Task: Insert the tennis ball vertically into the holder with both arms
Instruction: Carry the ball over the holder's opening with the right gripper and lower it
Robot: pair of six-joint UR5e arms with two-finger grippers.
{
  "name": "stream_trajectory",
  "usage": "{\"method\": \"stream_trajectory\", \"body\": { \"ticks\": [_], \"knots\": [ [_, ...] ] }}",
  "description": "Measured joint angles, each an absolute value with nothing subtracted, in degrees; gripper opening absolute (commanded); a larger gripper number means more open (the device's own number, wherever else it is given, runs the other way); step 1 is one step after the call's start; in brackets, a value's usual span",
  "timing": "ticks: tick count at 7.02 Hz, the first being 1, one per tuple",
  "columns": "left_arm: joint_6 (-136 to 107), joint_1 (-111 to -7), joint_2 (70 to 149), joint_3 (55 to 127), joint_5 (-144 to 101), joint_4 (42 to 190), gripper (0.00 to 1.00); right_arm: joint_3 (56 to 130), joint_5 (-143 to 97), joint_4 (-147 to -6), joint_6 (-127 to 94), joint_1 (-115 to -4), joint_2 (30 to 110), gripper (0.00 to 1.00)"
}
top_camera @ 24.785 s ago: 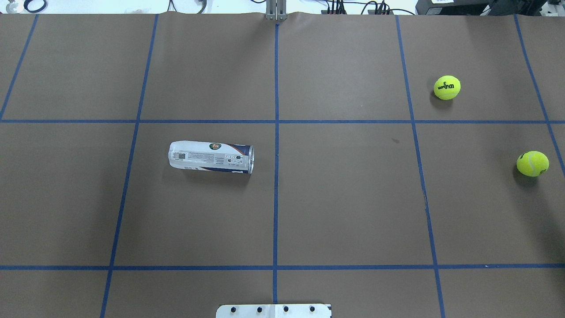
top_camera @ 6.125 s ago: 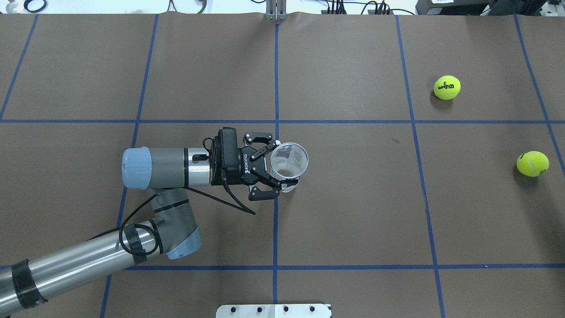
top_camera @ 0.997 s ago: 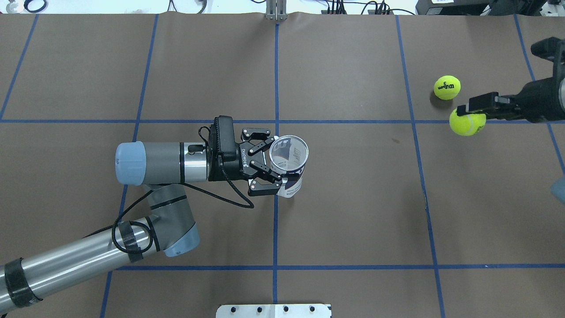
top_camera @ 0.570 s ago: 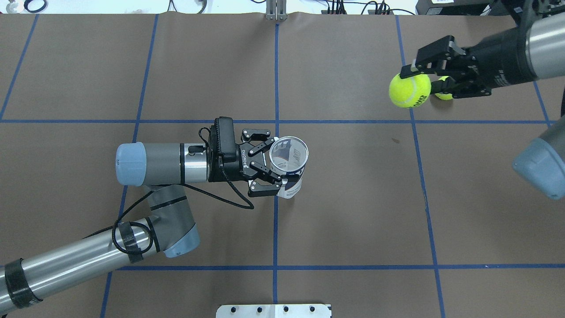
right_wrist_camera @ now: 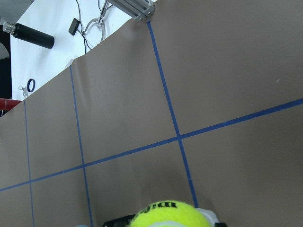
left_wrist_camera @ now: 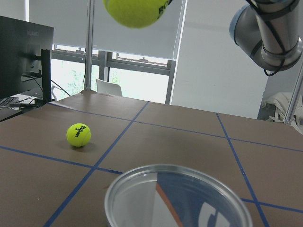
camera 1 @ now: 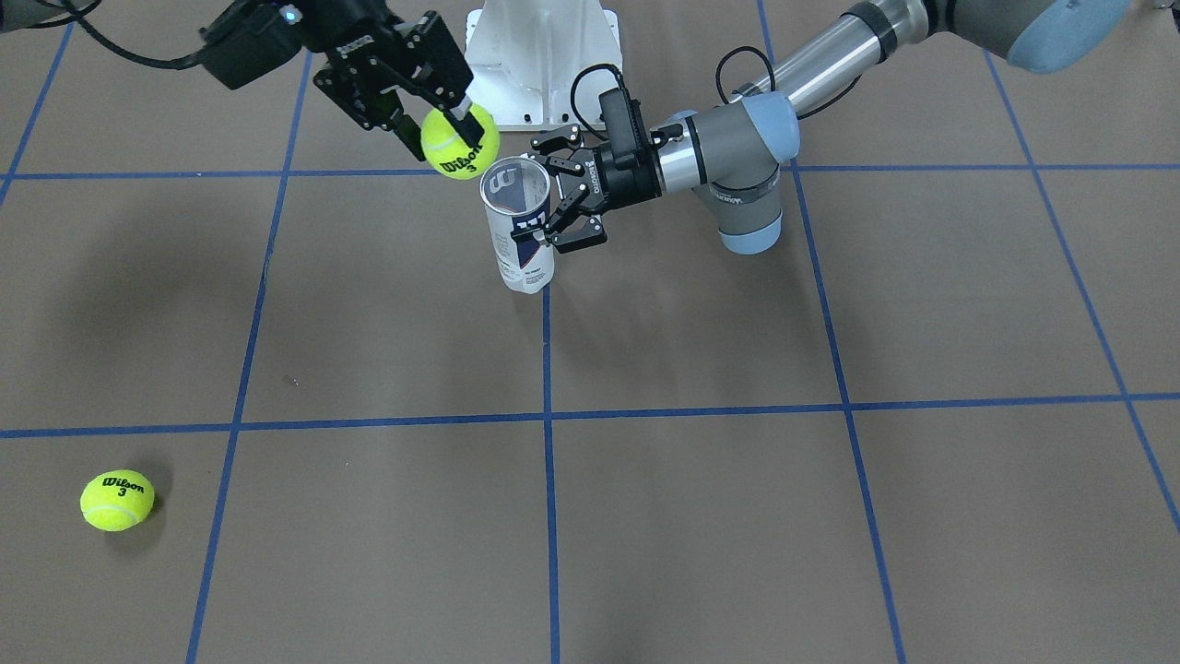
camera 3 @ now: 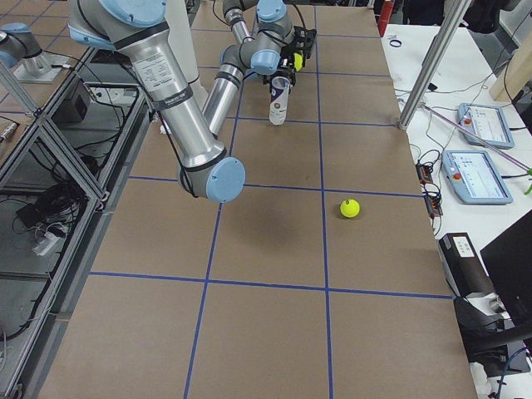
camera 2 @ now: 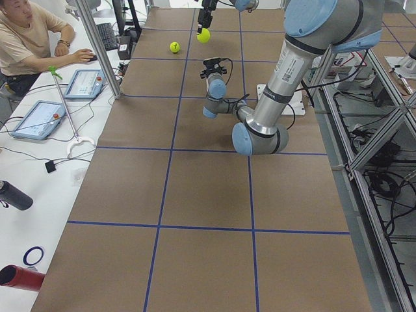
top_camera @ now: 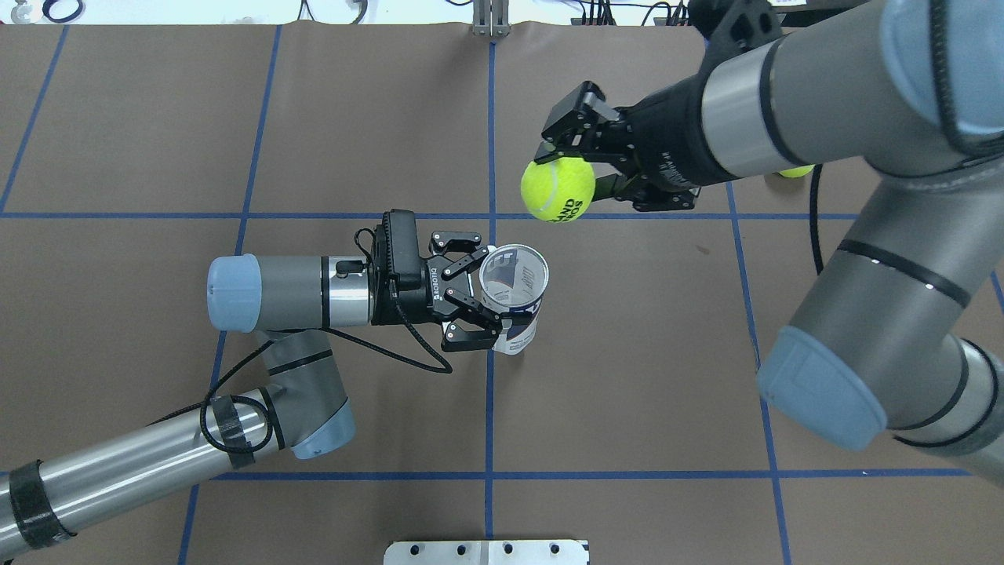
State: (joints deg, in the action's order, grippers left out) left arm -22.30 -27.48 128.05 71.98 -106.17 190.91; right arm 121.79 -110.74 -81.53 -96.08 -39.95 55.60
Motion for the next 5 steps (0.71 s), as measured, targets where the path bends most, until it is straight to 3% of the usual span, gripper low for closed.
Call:
{"method": "stream_trajectory", "body": {
  "ticks": [5],
  "knots": [
    [-22.3,-27.4,128.3,72.1,-106.2,190.9,0.83,121.1,-100.3,-91.0,-96.3,-32.0,52.5,0.0]
  ]
}}
